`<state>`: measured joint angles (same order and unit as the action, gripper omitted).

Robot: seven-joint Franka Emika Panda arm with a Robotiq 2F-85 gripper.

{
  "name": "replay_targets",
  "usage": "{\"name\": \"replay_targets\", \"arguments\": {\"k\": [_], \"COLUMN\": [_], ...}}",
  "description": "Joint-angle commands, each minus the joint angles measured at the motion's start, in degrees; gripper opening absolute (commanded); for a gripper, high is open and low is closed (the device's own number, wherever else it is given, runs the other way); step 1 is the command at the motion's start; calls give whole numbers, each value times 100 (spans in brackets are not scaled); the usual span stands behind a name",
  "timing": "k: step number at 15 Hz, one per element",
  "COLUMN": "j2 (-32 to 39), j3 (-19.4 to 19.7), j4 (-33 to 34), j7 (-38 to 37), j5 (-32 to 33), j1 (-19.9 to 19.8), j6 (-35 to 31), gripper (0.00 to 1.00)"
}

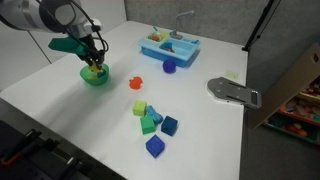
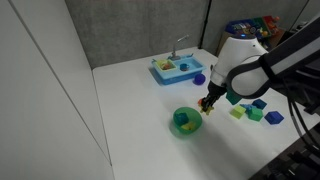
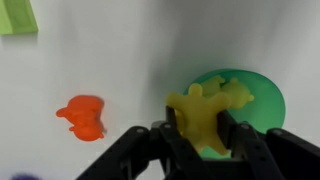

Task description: Put the spiky plastic toy in the green bowl

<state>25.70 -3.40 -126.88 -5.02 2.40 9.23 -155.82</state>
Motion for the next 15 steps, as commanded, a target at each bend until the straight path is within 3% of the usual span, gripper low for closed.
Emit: {"name": "replay_targets", "arguments": {"k": [1, 3, 4, 6, 9, 15], "j2": [-102, -7, 23, 76, 149, -66], "j3": [-426, -494, -510, -514, -477, -474], "j4": [-115, -61, -50, -30, -9, -142], "j7": [498, 584, 623, 654, 645, 529], "j5": [-344, -416, -445, -451, -436, -709], "j1": [-270, -296, -313, -345, -385, -600], "j6": [-1, 49, 72, 112, 165, 534], "gripper": [18, 18, 67, 75, 99, 100]}}
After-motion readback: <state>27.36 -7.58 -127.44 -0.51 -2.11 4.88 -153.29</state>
